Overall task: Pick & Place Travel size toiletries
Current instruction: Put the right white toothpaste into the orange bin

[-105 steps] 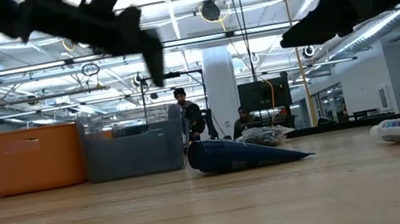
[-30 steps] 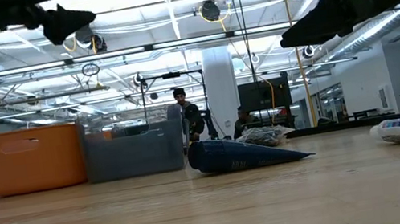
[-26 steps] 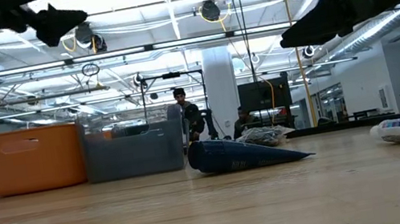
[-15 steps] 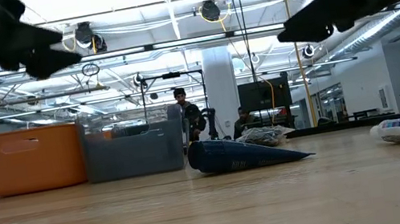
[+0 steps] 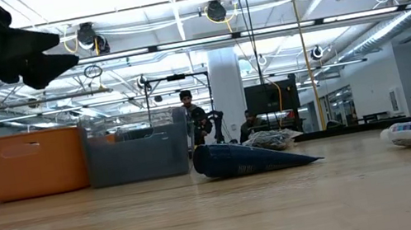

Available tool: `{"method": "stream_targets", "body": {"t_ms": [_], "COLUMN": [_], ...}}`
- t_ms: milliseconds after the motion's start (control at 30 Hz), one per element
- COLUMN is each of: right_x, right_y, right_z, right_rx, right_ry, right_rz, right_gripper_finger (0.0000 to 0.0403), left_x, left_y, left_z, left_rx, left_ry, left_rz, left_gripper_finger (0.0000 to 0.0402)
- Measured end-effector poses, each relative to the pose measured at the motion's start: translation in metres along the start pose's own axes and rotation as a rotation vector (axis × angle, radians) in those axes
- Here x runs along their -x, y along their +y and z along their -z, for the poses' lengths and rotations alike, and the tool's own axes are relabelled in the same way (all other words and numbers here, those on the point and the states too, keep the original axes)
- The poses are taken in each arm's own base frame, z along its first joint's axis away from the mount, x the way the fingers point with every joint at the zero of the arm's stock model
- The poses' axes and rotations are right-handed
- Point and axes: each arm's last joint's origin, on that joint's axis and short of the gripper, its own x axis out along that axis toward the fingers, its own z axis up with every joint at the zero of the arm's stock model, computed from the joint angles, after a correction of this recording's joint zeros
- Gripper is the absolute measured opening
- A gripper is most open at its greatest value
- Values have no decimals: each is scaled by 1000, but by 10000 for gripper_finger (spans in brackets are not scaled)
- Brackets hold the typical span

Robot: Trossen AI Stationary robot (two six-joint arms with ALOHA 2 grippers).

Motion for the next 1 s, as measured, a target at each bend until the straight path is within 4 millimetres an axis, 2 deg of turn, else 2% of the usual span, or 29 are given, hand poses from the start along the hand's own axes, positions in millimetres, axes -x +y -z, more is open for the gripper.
{"method": "stream_targets", "body": {"t_ms": [167, 333, 500, 600, 800, 1000], "right_x": [1, -7, -18, -24, -31, -37], "right_y": [31, 56, 71, 77, 80, 83], "right_z": [-26, -26, -9, 4, 30, 45], "right_rx": [25, -53, -307, -461, -513, -621], "right_ry": [219, 479, 677, 790, 950, 1052], "right_rz": [-3, 26, 113, 157, 320, 424], "right_gripper_finger": [315, 315, 315, 315, 315, 315], "left_x": [0, 2, 7, 7, 7, 7], "left_y": [0, 1, 3, 4, 6, 6], "left_z": [1, 1, 8, 8, 0, 0], "left_rx": [-38, -72, -62, -59, -77, -77], "left_ry": [13, 11, 96, 91, 17, 15], "left_rz": [1, 0, -30, -75, -122, -122], "left_gripper_finger": [383, 373, 368, 371, 381, 379]}}
